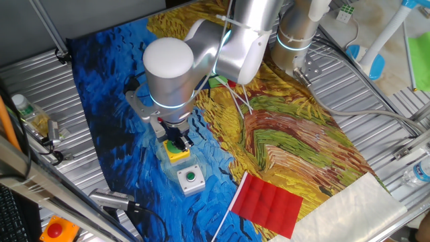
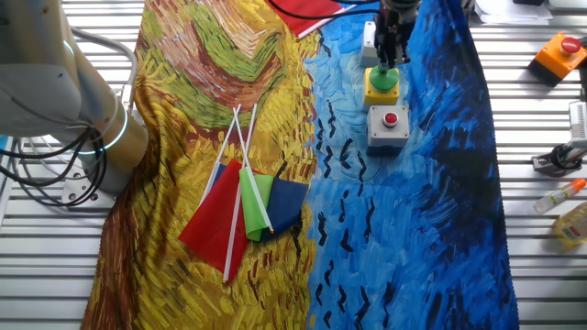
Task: Press three buttons from left to right in sequence
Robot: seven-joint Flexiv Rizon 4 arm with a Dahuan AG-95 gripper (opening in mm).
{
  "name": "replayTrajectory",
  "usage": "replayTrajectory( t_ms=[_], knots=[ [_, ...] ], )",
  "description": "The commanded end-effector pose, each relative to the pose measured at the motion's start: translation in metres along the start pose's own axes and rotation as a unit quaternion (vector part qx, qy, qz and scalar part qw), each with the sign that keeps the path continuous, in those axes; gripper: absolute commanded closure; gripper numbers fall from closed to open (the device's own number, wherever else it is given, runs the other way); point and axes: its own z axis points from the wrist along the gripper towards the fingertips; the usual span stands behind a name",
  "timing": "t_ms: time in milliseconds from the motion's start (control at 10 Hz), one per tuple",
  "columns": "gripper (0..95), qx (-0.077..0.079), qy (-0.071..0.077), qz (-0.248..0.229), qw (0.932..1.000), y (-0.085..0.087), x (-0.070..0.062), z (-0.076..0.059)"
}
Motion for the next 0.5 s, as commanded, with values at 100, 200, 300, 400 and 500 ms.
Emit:
replayTrajectory(
  t_ms=[100,200,300,400,500],
  knots=[
    [95.0,0.0,0.0,0.0,1.0,-0.0003,0.0001,-0.0003],
    [95.0,-0.002,-0.002,0.001,1.0,-0.0003,0.0001,-0.0003],
    [95.0,-0.006,-0.005,0.001,1.0,-0.0003,0.0001,-0.0003],
    [95.0,-0.009,-0.007,0.001,0.9999,-0.0003,0.0001,-0.0003],
    [95.0,-0.013,-0.008,-0.001,0.9999,-0.0003,0.0001,-0.0003]
  ],
)
